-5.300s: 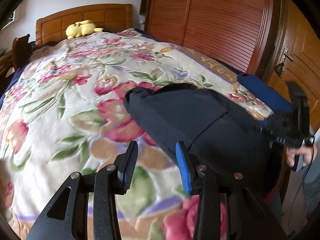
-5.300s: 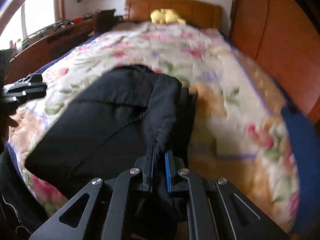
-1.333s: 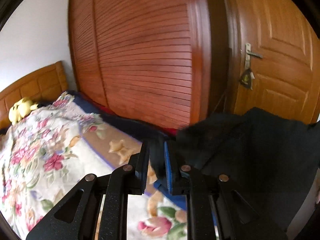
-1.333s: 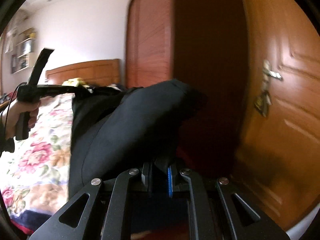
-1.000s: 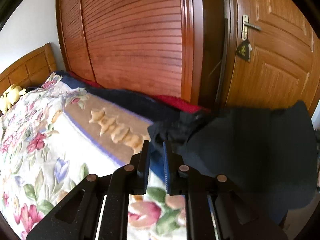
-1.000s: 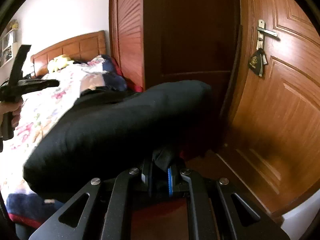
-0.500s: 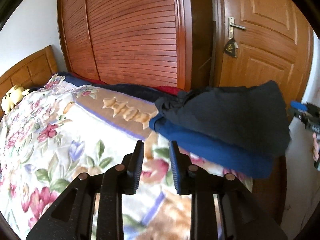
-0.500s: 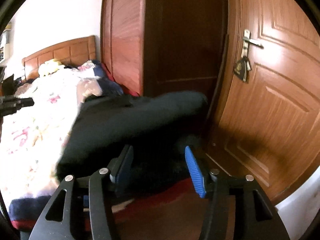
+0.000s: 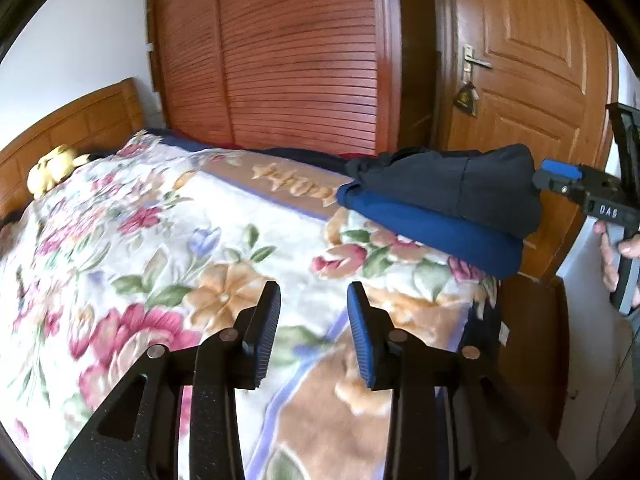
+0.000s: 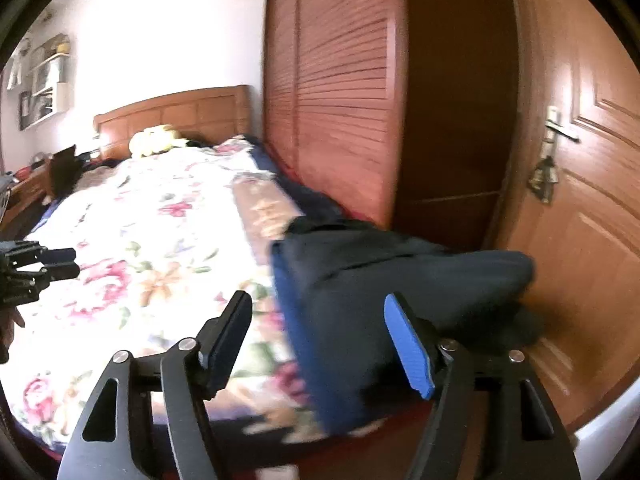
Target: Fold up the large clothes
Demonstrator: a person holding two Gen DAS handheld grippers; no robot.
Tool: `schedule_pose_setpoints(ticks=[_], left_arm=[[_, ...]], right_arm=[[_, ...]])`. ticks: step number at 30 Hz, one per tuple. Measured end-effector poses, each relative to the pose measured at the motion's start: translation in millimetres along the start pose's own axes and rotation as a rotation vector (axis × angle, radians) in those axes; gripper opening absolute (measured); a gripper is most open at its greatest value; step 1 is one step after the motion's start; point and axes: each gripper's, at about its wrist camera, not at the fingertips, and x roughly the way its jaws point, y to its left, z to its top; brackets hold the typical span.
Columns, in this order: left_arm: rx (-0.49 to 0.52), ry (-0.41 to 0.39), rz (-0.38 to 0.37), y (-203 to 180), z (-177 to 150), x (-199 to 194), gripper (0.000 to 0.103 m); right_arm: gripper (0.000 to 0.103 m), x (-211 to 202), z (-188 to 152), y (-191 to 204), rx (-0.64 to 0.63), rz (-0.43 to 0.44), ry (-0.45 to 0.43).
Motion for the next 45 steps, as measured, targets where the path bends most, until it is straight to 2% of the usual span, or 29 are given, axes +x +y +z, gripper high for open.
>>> schedule_pose_setpoints(ticks=[3, 6, 10, 14, 23, 27, 30, 33, 37, 42, 45], left_arm=[[-0.032, -0.003, 0.048, 11, -19, -22, 0.035], [-0.079, -0.012, 0.061, 24, -38, -45, 0.035], [-0.106, 0.003, 0.098, 39, -64, -68, 0.035], [-0.126, 0.031, 0.176, 50, -91, -84, 0.035], [-0.274, 0.066, 0.253, 78, -161, -121, 0.035], [-0.341, 0.071, 0.325, 93, -191, -144, 0.035], [-0.368, 0.089, 0.421, 104, -210, -161, 0.035], [-0.385, 0.093, 0.477, 112, -222, -173, 0.035], [-0.433, 0.059, 0.475, 122, -235, -193, 0.035], [-0.436, 0.016, 0.483, 123, -233, -208, 0.035], [-0.451, -0.017, 0.54, 124, -231, -224, 0.035]], right_arm=[[0.079, -1, -7, 29, -0.012, 0.049, 0.008], [0.083, 0, -15, 57, -0.031, 0.088, 0.017], [0.084, 1, -23, 88, -0.038, 0.161, 0.019], [0.084, 3, -31, 119, -0.064, 0.206, 0.042], [0.084, 25, -41, 171, -0.099, 0.333, 0.08], [0.084, 23, -48, 199, -0.136, 0.392, 0.094], [0.084, 21, -50, 214, -0.165, 0.425, 0.096], [0.084, 19, -51, 224, -0.18, 0.453, 0.094], [0.084, 23, -51, 231, -0.184, 0.492, 0.093], [0.084, 27, -52, 237, -0.199, 0.502, 0.077], [0.084, 27, -48, 234, -0.199, 0.497, 0.052]])
